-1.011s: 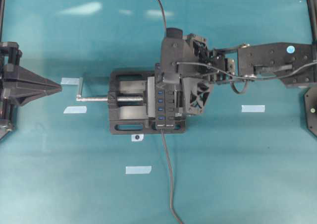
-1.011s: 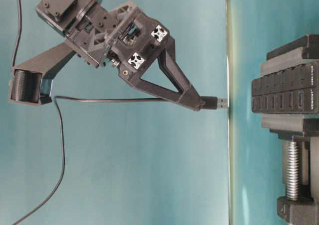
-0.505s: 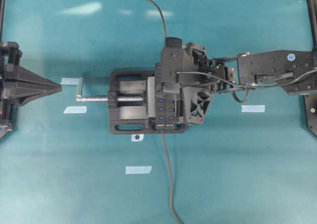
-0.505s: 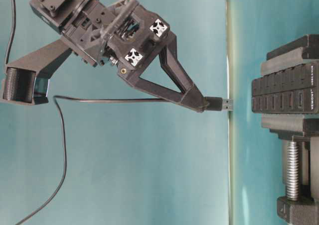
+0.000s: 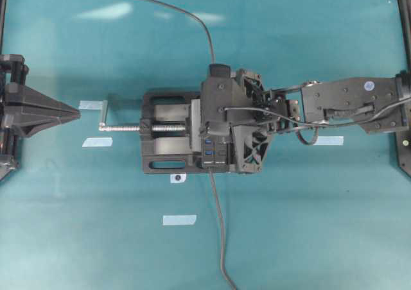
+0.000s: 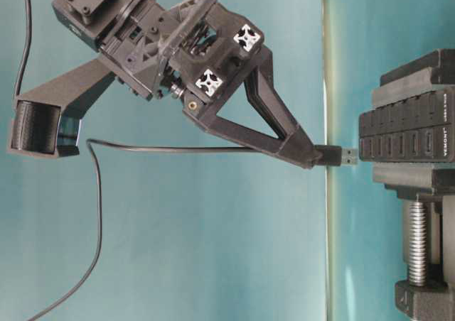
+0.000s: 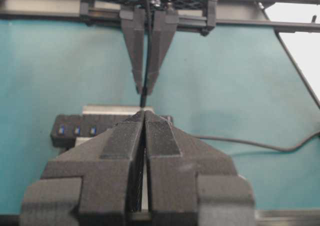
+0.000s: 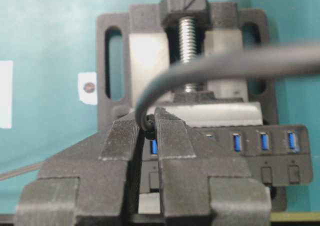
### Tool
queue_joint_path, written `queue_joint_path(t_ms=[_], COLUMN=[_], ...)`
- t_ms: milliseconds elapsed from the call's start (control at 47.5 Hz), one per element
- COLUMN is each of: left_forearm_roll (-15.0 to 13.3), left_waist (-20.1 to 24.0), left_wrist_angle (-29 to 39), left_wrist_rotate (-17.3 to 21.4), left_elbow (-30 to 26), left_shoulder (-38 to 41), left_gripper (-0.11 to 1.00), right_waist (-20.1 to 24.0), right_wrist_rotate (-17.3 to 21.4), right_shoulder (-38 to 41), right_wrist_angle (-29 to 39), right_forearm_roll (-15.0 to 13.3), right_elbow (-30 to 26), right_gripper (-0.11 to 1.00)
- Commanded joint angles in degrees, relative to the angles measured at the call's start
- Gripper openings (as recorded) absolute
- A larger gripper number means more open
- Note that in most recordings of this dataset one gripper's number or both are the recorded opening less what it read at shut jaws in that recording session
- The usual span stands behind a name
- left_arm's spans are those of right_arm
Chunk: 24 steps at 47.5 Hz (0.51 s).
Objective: Insert the USB into the front port of the fixed hub.
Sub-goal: 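Carry the held plug over to the hub's front port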
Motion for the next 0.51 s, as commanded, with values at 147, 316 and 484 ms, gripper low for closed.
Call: queue_joint_path(t_ms=[147, 316, 484], left_forearm_roll=[0.2, 0.1, 0.2], left_waist=[0.0, 0.1, 0.0], left_wrist_angle=[-0.4, -0.4, -0.4], left_wrist_rotate=[0.0, 0.0, 0.0], left_elbow=[-0.8, -0.8, -0.8], left_shoulder=[0.3, 0.2, 0.2], left_gripper=[0.00, 0.00, 0.00], right_waist=[1.0, 1.4, 1.8], right_wrist_rotate=[0.9, 0.9, 0.8], right_shoulder=[-0.6, 0.1, 0.6], right_wrist_angle=[-0.3, -0.5, -0.4], right_forearm_roll=[0.1, 0.7, 0.7], right_elbow=[-0.7, -0.5, -0.5], right_gripper=[0.06, 0.06, 0.06])
